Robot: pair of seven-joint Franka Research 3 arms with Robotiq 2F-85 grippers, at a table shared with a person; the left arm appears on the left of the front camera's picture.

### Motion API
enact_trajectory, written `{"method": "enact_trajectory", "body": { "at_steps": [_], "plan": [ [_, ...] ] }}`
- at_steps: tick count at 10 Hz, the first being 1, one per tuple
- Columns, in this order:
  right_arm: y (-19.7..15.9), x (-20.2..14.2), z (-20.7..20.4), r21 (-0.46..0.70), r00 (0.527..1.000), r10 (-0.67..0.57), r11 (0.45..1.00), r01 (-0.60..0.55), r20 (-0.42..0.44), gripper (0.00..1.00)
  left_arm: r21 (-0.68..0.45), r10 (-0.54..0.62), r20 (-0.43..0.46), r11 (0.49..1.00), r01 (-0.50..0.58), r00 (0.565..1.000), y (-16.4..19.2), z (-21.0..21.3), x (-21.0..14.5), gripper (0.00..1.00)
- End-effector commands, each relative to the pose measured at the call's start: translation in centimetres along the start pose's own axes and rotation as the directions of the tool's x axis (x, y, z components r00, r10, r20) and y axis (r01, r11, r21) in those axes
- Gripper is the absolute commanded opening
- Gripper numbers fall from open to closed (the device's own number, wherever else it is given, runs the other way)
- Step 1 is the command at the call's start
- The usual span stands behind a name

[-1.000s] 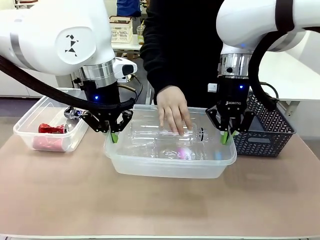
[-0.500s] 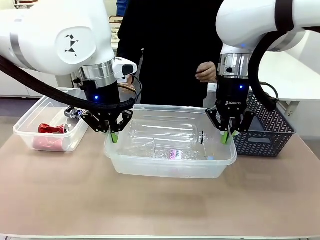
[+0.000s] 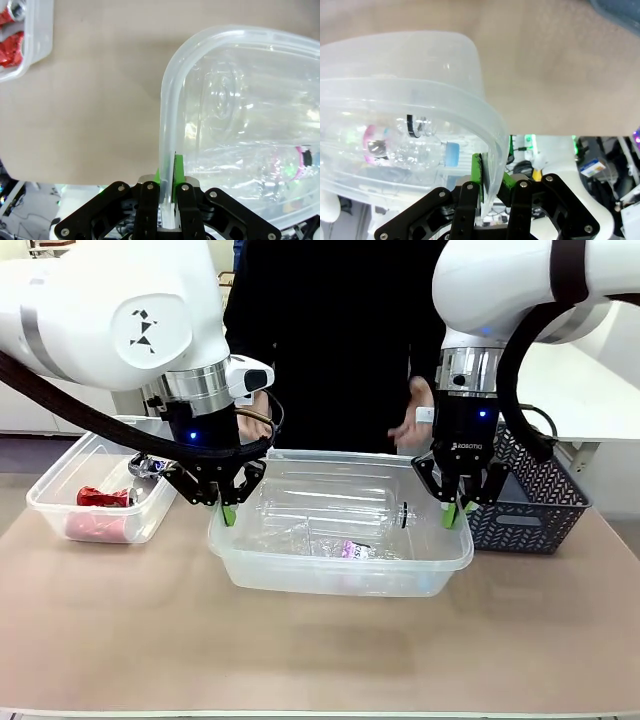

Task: Sort the waste into each basket.
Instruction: Offer the picked Organizing box to the human.

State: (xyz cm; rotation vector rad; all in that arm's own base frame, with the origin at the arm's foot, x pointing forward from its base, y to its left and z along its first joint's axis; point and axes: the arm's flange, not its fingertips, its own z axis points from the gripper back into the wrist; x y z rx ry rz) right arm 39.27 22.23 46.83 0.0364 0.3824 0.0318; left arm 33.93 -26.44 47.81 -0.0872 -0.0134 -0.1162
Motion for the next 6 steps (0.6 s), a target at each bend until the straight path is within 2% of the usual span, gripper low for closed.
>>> {"method": "enact_trajectory", "body": {
  "at_steps": [1, 2, 4, 5, 6],
  "plan": [
    [2.3, 5.0, 4.1, -0.002, 0.994, 0.103, 0.995, -0.103, 0.037, 0.05, 0.013, 0.039, 0.006, 0.999, -0.039, 0.999, 0.2, 0.7, 5.9, 0.05],
    [3.2, 7.6, 5.7, -0.007, 0.994, 0.104, 0.995, -0.103, 0.042, 0.05, 0.020, 0.070, 0.008, 0.997, -0.071, 0.997, 0.5, 0.9, 8.6, 0.05],
    [3.9, 12.1, 6.2, 0.002, 0.995, 0.098, 0.995, -0.098, -0.024, 0.05, -0.016, 0.076, -0.005, 0.997, -0.076, 0.997, 1.3, 0.7, 12.4, 0.05],
    [3.6, 13.3, 5.2, 0.015, 0.994, 0.089, 0.996, -0.089, -0.067, 0.05, -0.044, 0.074, -0.017, 0.996, -0.074, 0.997, 1.5, 0.3, 12.8, 0.05],
    [3.1, 13.5, 3.9, 0.023, 0.994, 0.060, 0.998, -0.058, -0.087, 0.05, 0.006, 0.073, -0.003, 0.997, -0.073, 0.997, 3.4, -0.1, 11.2, 0.05]
  ]
}}
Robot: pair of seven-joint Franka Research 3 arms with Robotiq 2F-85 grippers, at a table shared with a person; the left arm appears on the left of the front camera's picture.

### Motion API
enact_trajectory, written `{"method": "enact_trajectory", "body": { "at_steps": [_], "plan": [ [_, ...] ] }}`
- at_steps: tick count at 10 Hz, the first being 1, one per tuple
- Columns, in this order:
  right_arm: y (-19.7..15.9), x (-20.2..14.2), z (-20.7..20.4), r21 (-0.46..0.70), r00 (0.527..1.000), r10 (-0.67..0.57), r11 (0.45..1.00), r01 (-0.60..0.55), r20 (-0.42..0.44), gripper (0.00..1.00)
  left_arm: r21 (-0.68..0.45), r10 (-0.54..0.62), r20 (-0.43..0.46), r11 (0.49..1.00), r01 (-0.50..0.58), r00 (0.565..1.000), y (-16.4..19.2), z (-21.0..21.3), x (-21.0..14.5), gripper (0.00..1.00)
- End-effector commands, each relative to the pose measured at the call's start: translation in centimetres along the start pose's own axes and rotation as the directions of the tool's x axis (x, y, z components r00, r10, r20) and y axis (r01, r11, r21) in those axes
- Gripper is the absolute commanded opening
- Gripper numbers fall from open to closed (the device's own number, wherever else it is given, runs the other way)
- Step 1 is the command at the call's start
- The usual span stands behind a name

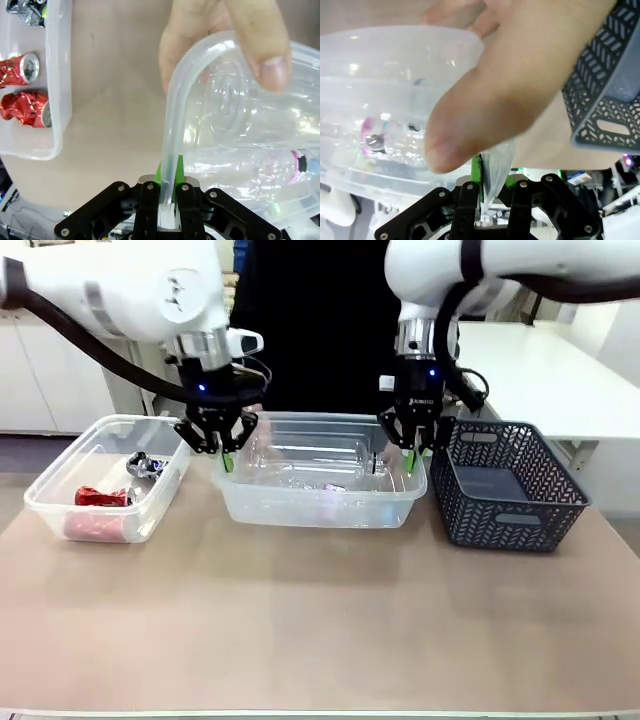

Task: Sort the waste into each basket.
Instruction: Offer the picked Organizing box to the human, then release the Organizing box you were holding.

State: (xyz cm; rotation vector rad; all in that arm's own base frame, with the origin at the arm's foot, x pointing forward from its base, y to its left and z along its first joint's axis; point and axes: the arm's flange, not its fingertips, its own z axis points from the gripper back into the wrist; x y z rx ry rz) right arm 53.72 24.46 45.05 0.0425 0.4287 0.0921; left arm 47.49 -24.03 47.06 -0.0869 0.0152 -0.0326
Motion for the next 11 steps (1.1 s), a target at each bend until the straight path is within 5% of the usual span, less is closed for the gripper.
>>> {"method": "enact_trajectory", "body": {
  "at_steps": [1, 9, 10, 11],
  "plan": [
    [0.2, -1.3, 0.7, -0.003, 0.999, 0.006, 1.000, -0.005, 0.034, 0.05, 0.006, -0.012, 0.022, 1.000, 0.012, 1.000, -0.4, 0.5, -2.0, 0.05],
    [0.1, -0.9, 1.0, -0.007, 1.000, -0.002, 1.000, 0.002, 0.023, 0.05, 0.009, -0.016, 0.010, 1.000, 0.015, 1.000, -0.4, 0.5, -1.5, 0.05],
    [-1.3, -2.0, 1.7, -0.013, 0.991, -0.065, 0.998, 0.067, 0.120, 0.64, -0.023, -0.037, -0.001, 0.999, 0.037, 0.999, -0.6, 0.8, -1.5, 0.62],
    [-1.5, -3.0, 2.0, 0.028, 0.966, -0.114, 0.994, 0.110, 0.232, 0.64, -0.041, -0.026, 0.020, 0.999, 0.027, 0.999, -0.8, 1.3, -1.9, 0.63]
  ]
}}
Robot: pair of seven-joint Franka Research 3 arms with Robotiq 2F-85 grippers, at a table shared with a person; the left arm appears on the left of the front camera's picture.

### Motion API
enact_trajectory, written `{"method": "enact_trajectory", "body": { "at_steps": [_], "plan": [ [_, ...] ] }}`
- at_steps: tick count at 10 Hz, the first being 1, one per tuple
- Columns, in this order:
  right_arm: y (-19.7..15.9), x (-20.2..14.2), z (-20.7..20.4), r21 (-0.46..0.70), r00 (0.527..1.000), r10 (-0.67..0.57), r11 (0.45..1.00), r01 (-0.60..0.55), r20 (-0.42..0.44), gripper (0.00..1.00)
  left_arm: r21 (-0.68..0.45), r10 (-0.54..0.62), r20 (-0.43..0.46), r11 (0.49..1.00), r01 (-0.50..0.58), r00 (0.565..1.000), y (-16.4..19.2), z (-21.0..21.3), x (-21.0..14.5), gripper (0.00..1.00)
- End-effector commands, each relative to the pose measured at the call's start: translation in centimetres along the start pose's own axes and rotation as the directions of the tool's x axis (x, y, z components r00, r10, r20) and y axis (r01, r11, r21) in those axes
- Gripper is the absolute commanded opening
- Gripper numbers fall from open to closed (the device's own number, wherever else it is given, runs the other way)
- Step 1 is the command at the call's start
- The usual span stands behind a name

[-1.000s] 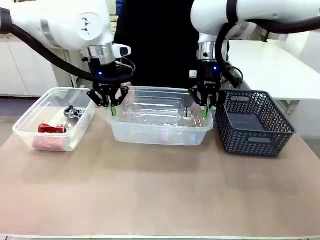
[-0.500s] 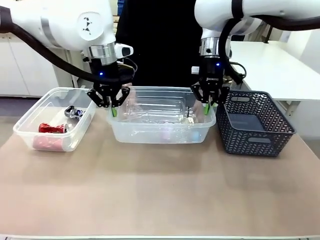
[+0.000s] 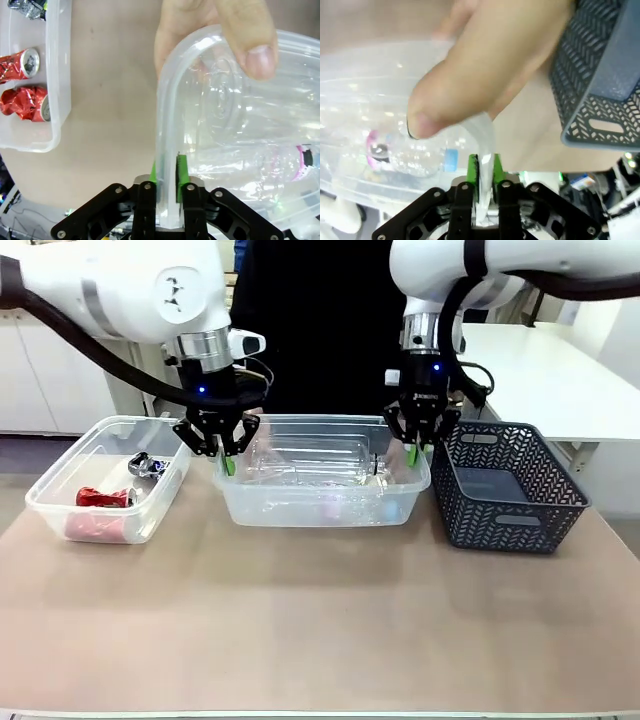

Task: Sort the waste into each basket.
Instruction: Release the Organizing box you were holding.

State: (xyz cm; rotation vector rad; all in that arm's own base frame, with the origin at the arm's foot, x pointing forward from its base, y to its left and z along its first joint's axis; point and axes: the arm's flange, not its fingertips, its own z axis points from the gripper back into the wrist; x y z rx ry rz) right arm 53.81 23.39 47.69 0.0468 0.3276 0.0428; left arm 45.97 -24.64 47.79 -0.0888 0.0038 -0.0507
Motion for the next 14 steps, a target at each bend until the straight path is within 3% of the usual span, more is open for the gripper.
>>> {"method": "enact_trajectory", "body": {
  "at_steps": [1, 2, 3, 4, 5, 6, 8, 10, 11, 14],
  "plan": [
    [-0.8, -2.6, -0.1, 0.046, 0.973, -0.099, 0.995, 0.091, 0.207, 1.00, -0.055, 0.010, 0.039, 0.998, -0.007, 0.999, 0.1, 1.1, -0.7, 1.00],
    [-1.4, -3.0, 0.0, 0.107, 0.940, -0.160, 0.985, 0.134, 0.302, 1.00, -0.058, 0.017, 0.064, 0.998, -0.014, 0.998, 0.6, 1.4, -1.1, 0.67],
    [-1.9, -3.3, 0.0, 0.164, 0.909, -0.191, 0.977, 0.138, 0.371, 1.00, -0.082, 0.039, 0.080, 0.996, -0.032, 0.996, 1.0, 1.7, -1.4, 1.00],
    [-2.2, -3.8, 0.1, 0.207, 0.882, -0.188, 0.973, 0.106, 0.433, 0.87, -0.129, 0.053, 0.146, 0.991, -0.034, 0.988, 1.2, 2.3, -2.0, 1.00],
    [-2.6, -4.3, 0.2, 0.238, 0.852, -0.181, 0.969, 0.069, 0.491, 0.97, -0.182, 0.065, 0.281, 0.983, -0.013, 0.958, 1.5, 2.6, -2.6, 0.98],
    [-3.0, -4.8, 0.5, 0.251, 0.833, -0.167, 0.967, 0.034, 0.528, 1.00, -0.202, 0.080, 0.348, 0.979, -0.008, 0.934, 1.9, 2.5, -3.0, 1.00],
    [-3.8, -5.5, 0.8, 0.257, 0.852, -0.117, 0.966, -0.021, 0.510, 1.00, -0.178, 0.073, 0.393, 0.984, -0.002, 0.917, 2.5, 2.7, -3.3, 1.00],
    [-4.4, -6.8, 1.1, 0.270, 0.896, -0.026, 0.957, -0.106, 0.443, 1.00, -0.170, 0.079, 0.332, 0.985, -0.022, 0.940, 3.0, 2.3, -2.5, 1.00],
    [-2.8, -5.2, 1.2, 0.251, 0.848, -0.130, 0.968, -0.004, 0.513, 1.00, -0.183, 0.103, 0.385, 0.983, -0.034, 0.917, 2.1, 3.4, -2.8, 1.00],
    [-2.8, -5.2, 1.2, 0.251, 0.848, -0.130, 0.968, -0.004, 0.513, 1.00, -0.183, 0.103, 0.385, 0.983, -0.034, 0.917, 2.1, 3.4, -2.8, 1.00]
  ]
}}
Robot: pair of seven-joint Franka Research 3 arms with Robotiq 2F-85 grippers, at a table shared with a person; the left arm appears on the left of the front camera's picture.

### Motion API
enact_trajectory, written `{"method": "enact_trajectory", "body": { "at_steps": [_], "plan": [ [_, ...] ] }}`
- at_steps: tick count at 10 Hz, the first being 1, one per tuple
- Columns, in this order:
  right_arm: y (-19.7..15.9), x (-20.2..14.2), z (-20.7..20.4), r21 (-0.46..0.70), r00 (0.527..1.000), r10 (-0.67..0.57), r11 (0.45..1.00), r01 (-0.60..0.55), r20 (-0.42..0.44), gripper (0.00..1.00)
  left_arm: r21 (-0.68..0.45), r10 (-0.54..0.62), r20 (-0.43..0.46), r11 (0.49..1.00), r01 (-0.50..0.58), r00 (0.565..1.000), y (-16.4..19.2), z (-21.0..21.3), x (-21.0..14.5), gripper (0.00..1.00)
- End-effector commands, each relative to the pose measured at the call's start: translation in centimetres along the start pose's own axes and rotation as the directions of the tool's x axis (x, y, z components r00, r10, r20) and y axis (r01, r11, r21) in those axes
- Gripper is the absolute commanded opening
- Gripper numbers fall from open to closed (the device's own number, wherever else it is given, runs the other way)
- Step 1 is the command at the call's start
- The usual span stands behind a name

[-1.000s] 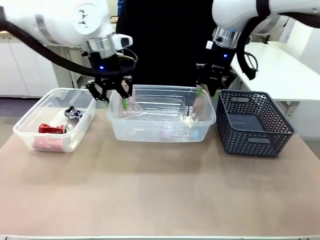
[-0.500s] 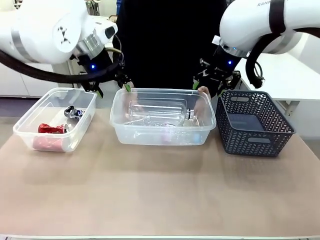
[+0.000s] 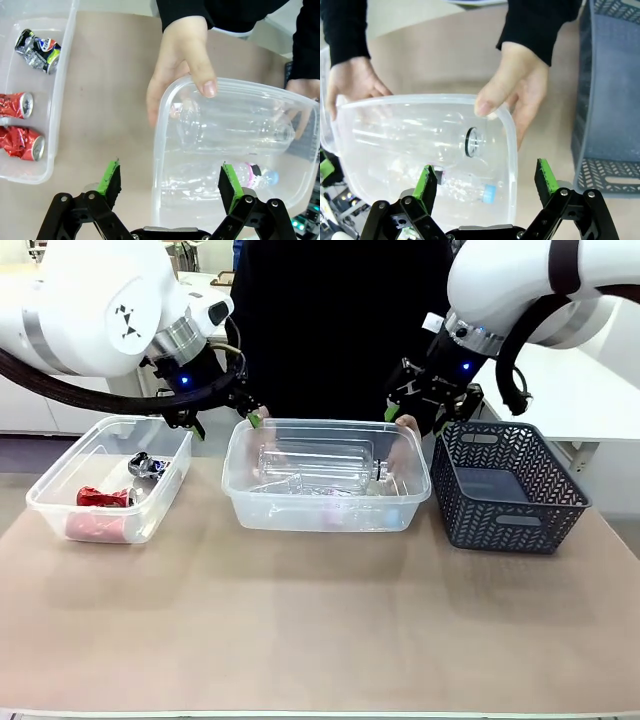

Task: Sort the waste into each basket.
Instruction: Release the Organizing box you were holding.

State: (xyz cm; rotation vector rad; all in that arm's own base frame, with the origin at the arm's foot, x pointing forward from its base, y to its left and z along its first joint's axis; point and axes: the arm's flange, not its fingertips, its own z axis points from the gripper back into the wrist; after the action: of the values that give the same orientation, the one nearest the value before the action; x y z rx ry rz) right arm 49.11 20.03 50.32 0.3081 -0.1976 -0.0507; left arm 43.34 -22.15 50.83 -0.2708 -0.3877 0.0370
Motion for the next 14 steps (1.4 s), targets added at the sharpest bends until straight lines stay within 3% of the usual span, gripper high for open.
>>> {"method": "enact_trajectory", "body": {
  "at_steps": [1, 4, 5, 6, 8, 9, 10, 11, 12, 13, 14],
  "plan": [
    [0.3, 0.2, -0.1, -0.022, 0.999, -0.020, 1.000, 0.021, 0.030, 1.00, -0.001, 0.002, 0.005, 1.000, -0.002, 1.000, 0.0, 0.1, 0.0, 1.00],
    [0.0, 0.0, 0.0, -0.001, 1.000, -0.004, 1.000, 0.004, 0.001, 1.00, -0.001, 0.000, 0.002, 1.000, 0.000, 1.000, 0.0, 0.1, 0.1, 1.00],
    [-2.8, -3.1, 5.2, 0.097, 0.992, 0.073, 0.993, -0.063, -0.102, 1.00, 0.035, -0.058, -0.011, 0.998, 0.058, 0.998, 0.1, 3.5, -0.6, 1.00],
    [-5.7, -7.2, 9.3, 0.201, 0.996, 0.087, 0.976, -0.080, -0.027, 1.00, -0.083, -0.077, -0.042, 0.994, 0.073, 0.996, 1.6, 7.6, -2.5, 1.00],
    [-10.9, -15.8, 14.2, 0.359, 0.995, 0.096, 0.929, -0.085, -0.012, 1.00, -0.186, -0.115, -0.079, 0.977, 0.099, 0.990, 4.3, 13.1, -8.5, 1.00],
    [-12.2, -18.9, 14.7, 0.322, 0.999, 0.032, 0.946, -0.039, 0.028, 1.00, -0.191, -0.117, -0.082, 0.976, 0.100, 0.990, 4.3, 13.4, -11.1, 1.00],
    [-11.7, -19.2, 13.1, 0.251, 0.999, 0.037, 0.967, -0.045, 0.036, 1.00, -0.149, -0.110, -0.079, 0.984, 0.098, 0.991, 3.3, 11.7, -11.4, 1.00],
    [-9.8, -14.7, 14.0, 0.329, 0.997, 0.080, 0.942, -0.073, -0.009, 1.00, -0.173, -0.101, -0.067, 0.981, 0.089, 0.993, 2.5, 13.3, -8.3, 1.00],
    [-9.8, -14.7, 14.0, 0.329, 0.997, 0.080, 0.942, -0.073, -0.009, 1.00, -0.173, -0.101, -0.067, 0.981, 0.089, 0.993, 2.5, 13.3, -8.3, 1.00],
    [-12.0, -19.0, 14.5, 0.319, 0.998, 0.059, 0.946, -0.061, 0.017, 1.00, -0.167, -0.113, -0.072, 0.981, 0.100, 0.991, 3.3, 14.1, -11.5, 1.00],
    [-12.7, -17.1, 14.6, 0.609, 0.981, 0.120, 0.793, -0.003, -0.152, 1.00, -0.398, -0.152, -0.131, 0.913, 0.088, 0.980, 3.9, 14.9, -11.0, 1.00]
  ]
}}
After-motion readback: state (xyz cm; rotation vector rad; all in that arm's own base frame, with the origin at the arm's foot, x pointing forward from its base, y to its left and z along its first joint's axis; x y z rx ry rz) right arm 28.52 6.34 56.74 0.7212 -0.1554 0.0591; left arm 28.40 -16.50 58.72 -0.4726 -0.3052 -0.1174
